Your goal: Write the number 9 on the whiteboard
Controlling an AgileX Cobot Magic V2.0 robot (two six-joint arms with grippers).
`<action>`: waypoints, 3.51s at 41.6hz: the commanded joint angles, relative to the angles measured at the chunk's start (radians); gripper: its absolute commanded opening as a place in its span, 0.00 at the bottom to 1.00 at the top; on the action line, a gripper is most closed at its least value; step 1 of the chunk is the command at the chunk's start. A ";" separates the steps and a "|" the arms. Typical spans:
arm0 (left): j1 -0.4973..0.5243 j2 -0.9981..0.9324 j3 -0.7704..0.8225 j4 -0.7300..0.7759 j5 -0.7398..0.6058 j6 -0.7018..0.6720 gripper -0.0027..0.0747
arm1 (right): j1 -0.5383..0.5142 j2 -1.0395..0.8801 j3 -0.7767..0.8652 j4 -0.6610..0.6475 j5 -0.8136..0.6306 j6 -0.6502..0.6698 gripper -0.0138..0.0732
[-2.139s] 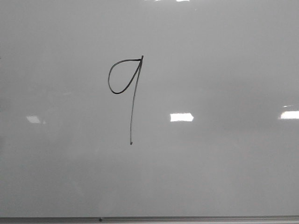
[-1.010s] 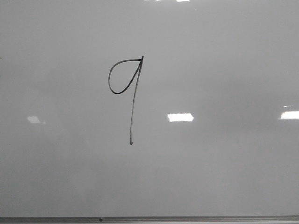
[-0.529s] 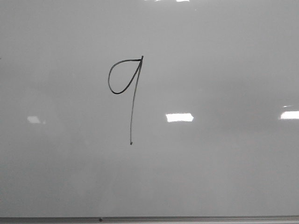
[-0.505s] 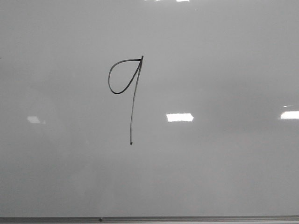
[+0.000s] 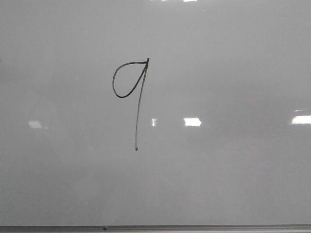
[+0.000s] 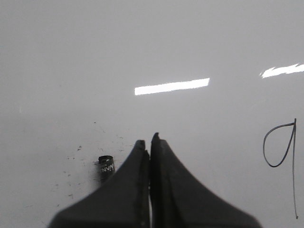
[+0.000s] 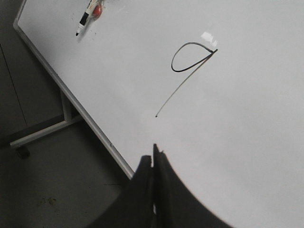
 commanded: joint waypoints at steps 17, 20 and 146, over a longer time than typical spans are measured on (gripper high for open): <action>-0.002 -0.318 0.276 0.644 -0.174 -0.636 0.01 | -0.007 0.002 -0.024 0.048 -0.039 -0.003 0.08; 0.004 -0.399 0.343 0.642 -0.175 -0.636 0.01 | -0.007 0.002 -0.024 0.048 -0.039 -0.003 0.08; 0.041 -0.610 0.595 0.591 -0.264 -0.636 0.01 | -0.248 -0.533 0.471 -0.867 -0.554 1.142 0.08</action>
